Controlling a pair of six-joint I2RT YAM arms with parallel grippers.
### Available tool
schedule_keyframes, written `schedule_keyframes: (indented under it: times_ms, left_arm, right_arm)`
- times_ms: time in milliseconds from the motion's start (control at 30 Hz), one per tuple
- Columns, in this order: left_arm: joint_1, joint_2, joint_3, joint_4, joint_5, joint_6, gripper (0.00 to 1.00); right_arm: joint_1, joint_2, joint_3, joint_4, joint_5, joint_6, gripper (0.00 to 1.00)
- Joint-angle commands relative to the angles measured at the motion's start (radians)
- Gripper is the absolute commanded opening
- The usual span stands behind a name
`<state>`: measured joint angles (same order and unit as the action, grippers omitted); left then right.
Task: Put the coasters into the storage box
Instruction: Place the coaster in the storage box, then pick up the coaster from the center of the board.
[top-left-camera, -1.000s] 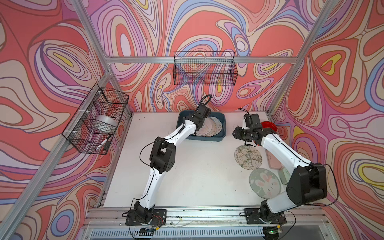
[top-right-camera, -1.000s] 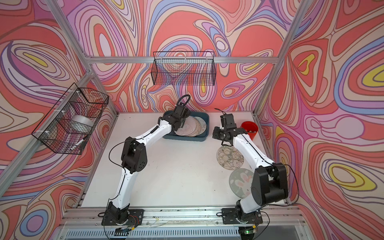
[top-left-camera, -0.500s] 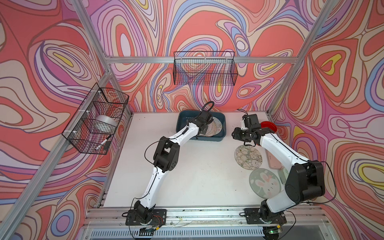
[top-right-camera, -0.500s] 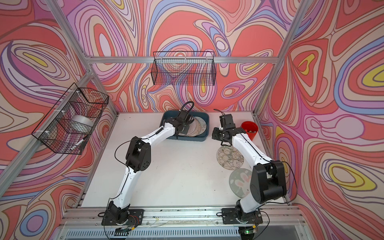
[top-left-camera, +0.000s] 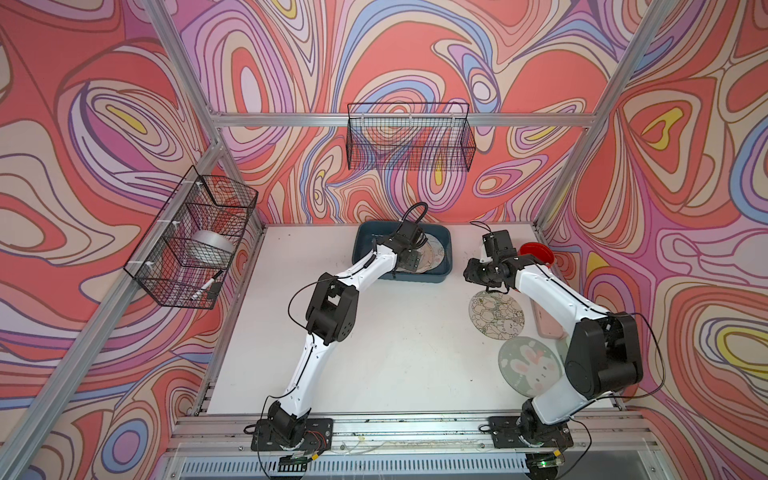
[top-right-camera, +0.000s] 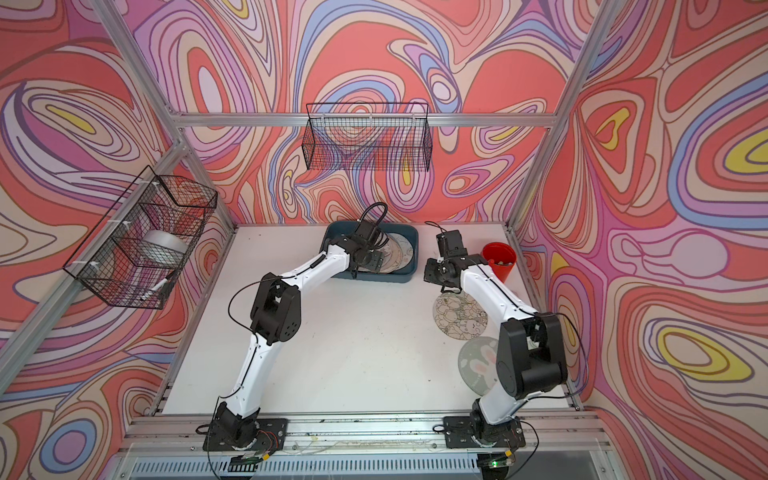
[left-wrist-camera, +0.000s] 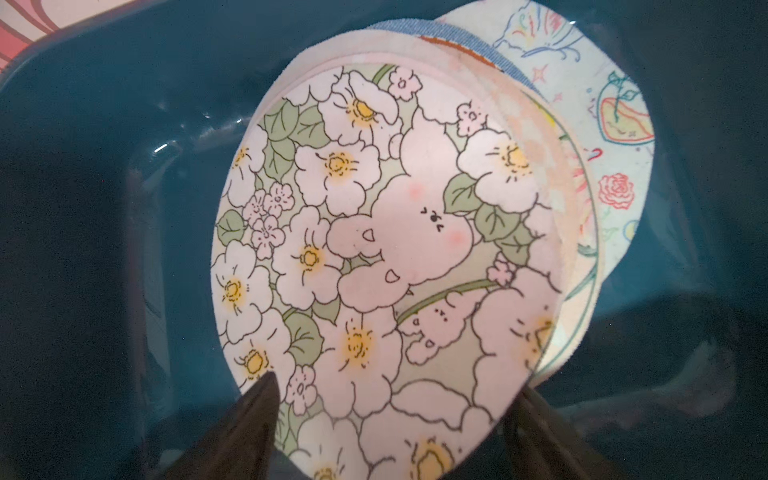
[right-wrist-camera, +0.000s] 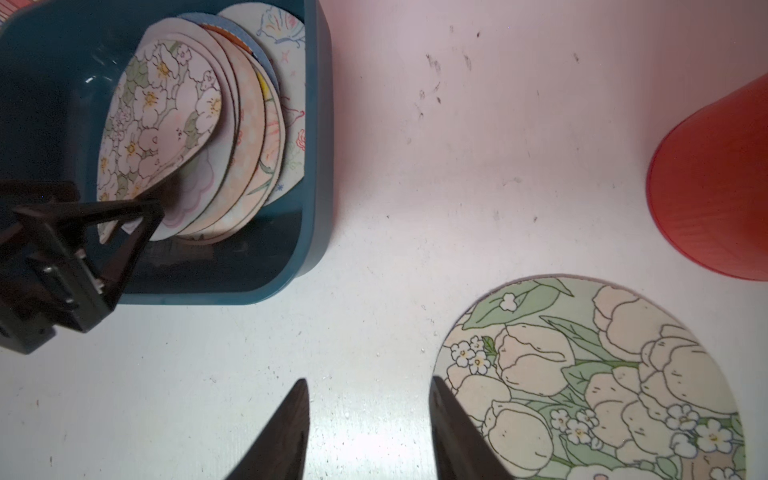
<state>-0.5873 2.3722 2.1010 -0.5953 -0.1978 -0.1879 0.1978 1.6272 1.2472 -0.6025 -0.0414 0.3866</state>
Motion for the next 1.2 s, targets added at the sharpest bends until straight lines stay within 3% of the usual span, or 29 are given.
schedule_keyframes:
  times_ms: [0, 267, 567, 833, 1167]
  left_arm:
    - [0.001, -0.073, -0.022, -0.007, 0.035, -0.013, 1.0]
    - [-0.002, -0.19, -0.128, 0.044, 0.078, -0.025, 1.0]
    - [-0.04, -0.323, -0.343, 0.153, 0.267, -0.102, 1.0]
    - [-0.116, -0.385, -0.434, 0.172, 0.246, -0.092, 1.0]
    - [-0.126, -0.445, -0.515, 0.219, 0.247, -0.124, 1.0]
  right_arm:
    - [-0.012, 0.027, 0.032, -0.036, 0.028, 0.003, 0.48]
    - [-0.036, 0.084, 0.035, -0.089, 0.041, 0.011, 0.51]
    - [-0.075, 0.173, 0.005, -0.099, 0.031, 0.017, 0.63]
    - [-0.086, 0.233, -0.015, -0.082, -0.006, 0.012, 0.67]
    - [-0.091, 0.29, -0.025, -0.097, 0.025, 0.016, 0.66]
